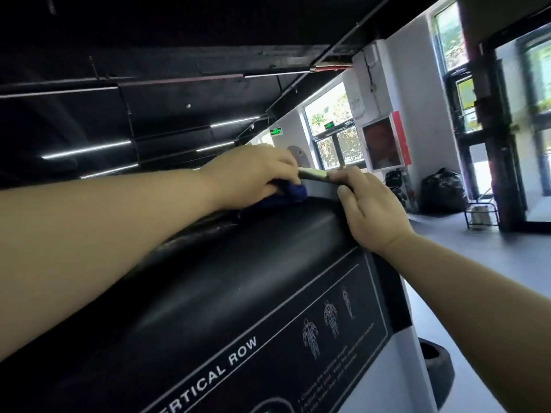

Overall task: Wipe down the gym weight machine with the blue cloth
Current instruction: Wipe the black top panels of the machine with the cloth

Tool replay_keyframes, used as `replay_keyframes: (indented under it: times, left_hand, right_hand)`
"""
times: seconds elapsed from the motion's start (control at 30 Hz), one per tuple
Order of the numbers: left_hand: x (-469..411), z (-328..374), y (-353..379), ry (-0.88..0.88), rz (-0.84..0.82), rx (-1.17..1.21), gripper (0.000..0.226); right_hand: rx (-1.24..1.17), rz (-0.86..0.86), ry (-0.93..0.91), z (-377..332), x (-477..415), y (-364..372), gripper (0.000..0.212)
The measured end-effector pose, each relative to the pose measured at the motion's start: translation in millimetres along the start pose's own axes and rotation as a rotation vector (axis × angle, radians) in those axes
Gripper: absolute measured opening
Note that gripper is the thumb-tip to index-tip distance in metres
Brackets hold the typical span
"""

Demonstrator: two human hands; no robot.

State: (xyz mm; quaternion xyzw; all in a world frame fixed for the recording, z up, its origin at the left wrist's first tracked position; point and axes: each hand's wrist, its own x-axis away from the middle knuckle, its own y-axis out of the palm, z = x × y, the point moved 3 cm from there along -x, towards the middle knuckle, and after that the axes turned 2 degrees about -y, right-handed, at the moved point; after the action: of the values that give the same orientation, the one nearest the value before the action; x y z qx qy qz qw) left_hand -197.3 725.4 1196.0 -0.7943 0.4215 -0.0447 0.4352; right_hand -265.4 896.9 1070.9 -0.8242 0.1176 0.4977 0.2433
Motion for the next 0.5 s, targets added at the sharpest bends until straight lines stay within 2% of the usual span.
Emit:
replay_keyframes:
  times: [0.13, 0.37, 0.5]
  left_hand:
    - [44, -33, -8, 0.009, -0.053, -0.088, 0.036]
    - [-28, 5, 0, -0.022, 0.014, 0.068, 0.03]
    - [-27, 1, 1, 0.014, -0.044, 0.043, 0.031]
  right_hand:
    - [-0.002, -0.001, 0.008, 1, -1, 0, 0.029]
    - [0.006, 0.063, -0.009, -2, -2, 0, 0.037]
    - [-0.001, 0.072, 0.002, 0, 0, 0, 0.036]
